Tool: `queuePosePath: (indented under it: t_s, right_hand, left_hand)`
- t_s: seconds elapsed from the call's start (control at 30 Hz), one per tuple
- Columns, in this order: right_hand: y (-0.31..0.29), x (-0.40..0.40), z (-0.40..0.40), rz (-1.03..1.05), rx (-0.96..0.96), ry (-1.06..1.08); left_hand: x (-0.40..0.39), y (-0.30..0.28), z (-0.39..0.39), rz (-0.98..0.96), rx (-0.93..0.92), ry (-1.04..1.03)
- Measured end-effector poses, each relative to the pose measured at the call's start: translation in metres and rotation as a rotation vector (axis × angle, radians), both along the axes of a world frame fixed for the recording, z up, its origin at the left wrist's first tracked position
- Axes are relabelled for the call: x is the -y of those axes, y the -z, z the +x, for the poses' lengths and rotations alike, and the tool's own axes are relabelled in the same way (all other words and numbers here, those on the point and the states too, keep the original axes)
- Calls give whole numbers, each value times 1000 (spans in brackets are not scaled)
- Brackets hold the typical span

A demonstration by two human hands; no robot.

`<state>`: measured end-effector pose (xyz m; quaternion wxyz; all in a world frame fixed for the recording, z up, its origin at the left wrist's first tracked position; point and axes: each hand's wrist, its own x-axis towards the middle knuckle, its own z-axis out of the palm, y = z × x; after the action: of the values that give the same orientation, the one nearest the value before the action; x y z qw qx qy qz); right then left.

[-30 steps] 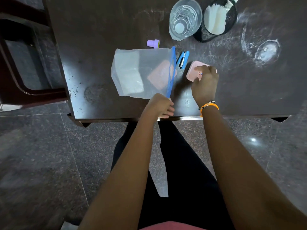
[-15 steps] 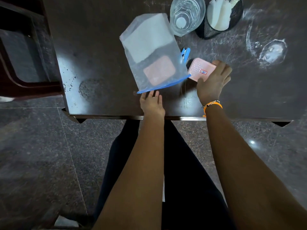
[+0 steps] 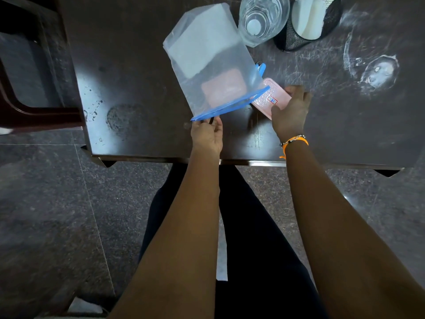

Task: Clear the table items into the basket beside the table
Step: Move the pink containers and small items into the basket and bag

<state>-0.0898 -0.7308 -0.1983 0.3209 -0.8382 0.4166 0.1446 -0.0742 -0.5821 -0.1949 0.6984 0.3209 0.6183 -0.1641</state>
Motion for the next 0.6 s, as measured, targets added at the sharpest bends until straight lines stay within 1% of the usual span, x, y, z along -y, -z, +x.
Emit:
queuePosePath:
  t_s: [0.2, 0.4, 0.5, 0.6]
  right_hand:
    - [3, -4, -8, 15, -9, -18]
    - [8, -5, -13, 0, 3, -22]
    - [8, -5, -17, 29, -5, 32]
    - [4, -5, -22, 111, -20, 101]
  left_hand:
    - [0, 1, 2, -57, -18, 98]
    - [5, 7, 18, 25, -68, 220]
    - [2, 5, 18, 13, -60, 264]
    - [-7, -1, 8, -5, -53, 243]
